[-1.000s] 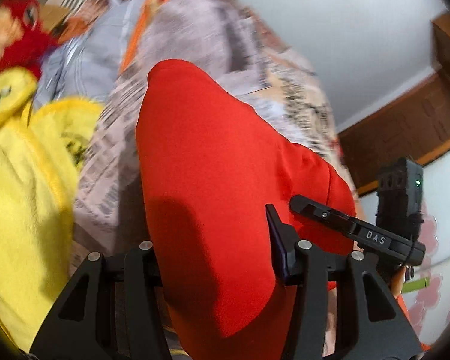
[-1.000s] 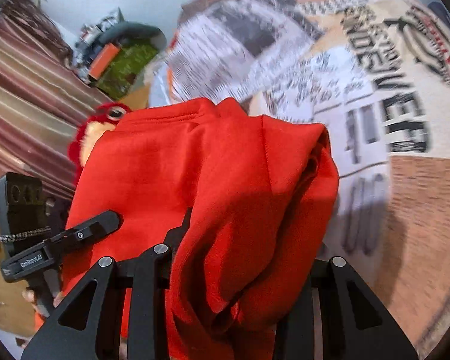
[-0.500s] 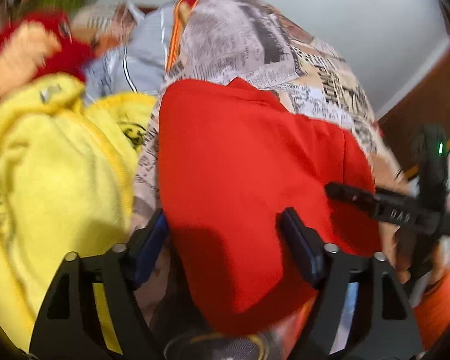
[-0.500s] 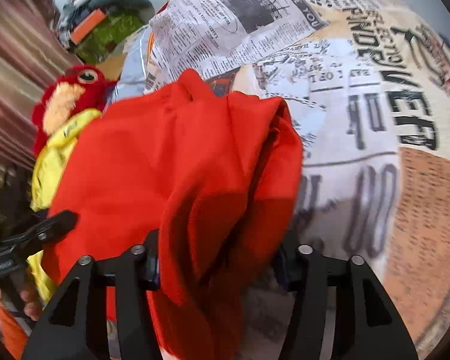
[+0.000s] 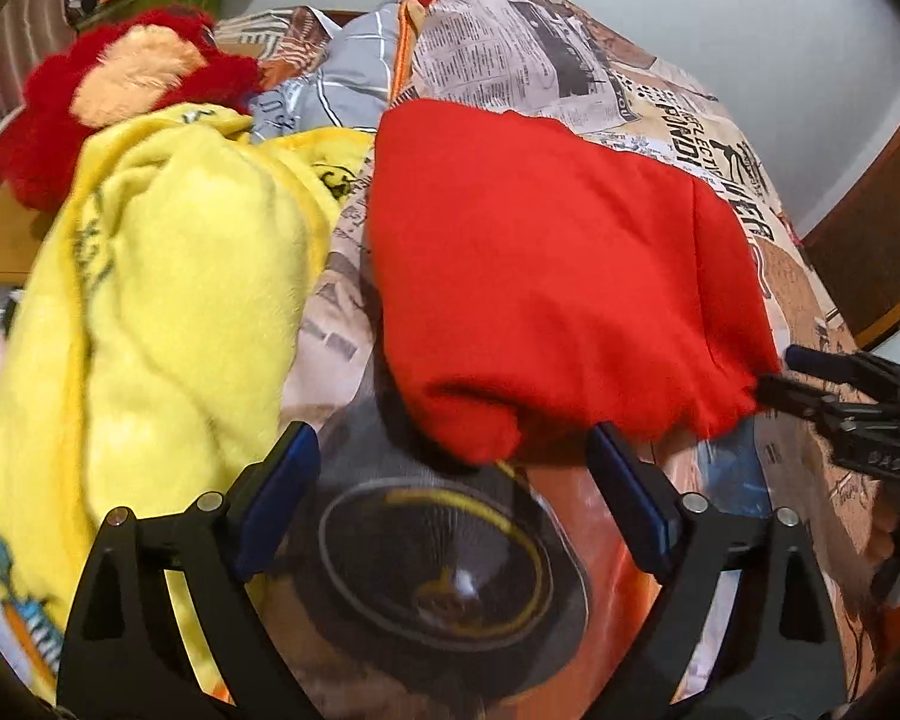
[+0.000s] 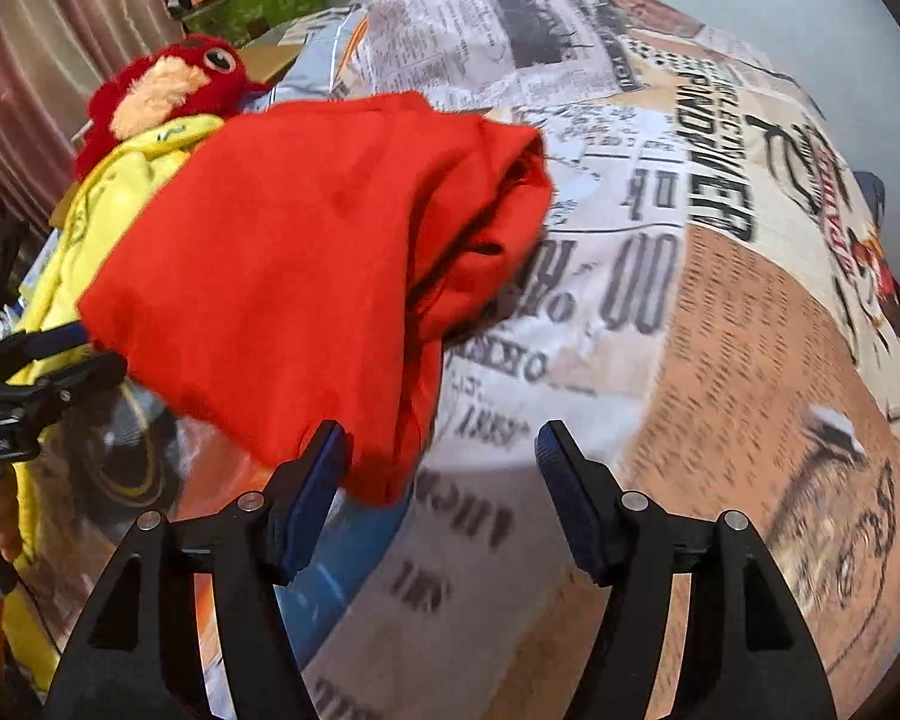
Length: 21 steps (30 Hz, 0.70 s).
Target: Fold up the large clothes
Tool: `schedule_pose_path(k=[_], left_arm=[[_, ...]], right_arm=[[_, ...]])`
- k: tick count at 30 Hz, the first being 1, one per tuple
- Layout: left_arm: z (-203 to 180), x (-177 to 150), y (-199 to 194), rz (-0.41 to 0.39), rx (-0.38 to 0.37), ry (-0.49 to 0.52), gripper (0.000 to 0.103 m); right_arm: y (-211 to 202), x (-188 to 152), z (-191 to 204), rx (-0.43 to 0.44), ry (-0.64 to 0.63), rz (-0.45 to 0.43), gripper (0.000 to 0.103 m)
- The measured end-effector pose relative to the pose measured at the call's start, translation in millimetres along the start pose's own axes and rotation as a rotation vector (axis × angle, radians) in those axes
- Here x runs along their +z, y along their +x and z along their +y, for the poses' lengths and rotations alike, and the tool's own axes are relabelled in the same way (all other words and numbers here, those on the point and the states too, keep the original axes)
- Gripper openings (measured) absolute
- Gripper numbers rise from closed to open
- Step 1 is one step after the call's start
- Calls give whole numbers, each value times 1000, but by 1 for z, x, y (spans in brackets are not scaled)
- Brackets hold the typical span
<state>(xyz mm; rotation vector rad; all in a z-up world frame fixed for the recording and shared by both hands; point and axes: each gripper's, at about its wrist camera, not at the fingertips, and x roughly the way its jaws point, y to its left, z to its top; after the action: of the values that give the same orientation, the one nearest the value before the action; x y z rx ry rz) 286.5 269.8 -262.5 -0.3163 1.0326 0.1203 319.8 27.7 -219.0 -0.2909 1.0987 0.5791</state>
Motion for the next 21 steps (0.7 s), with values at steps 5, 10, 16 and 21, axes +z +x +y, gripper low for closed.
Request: schedule_pose_path(k=[5,10,16,21], left_arm=[[-20,1,-55,-92,23,47,87],[-51,1,-144,-286,38,116,87],[-79,-19,-245,-503,-12,148,87],[-105,-47,-314,-679,-36,181,87]], right_arm=[[-55,-6,4,10,6,-105,62],[-132,-11,11,32,31,-276,62],[-229,-30,24,70,46,-512,63],[-288,-57,37,93,42,-678,63]])
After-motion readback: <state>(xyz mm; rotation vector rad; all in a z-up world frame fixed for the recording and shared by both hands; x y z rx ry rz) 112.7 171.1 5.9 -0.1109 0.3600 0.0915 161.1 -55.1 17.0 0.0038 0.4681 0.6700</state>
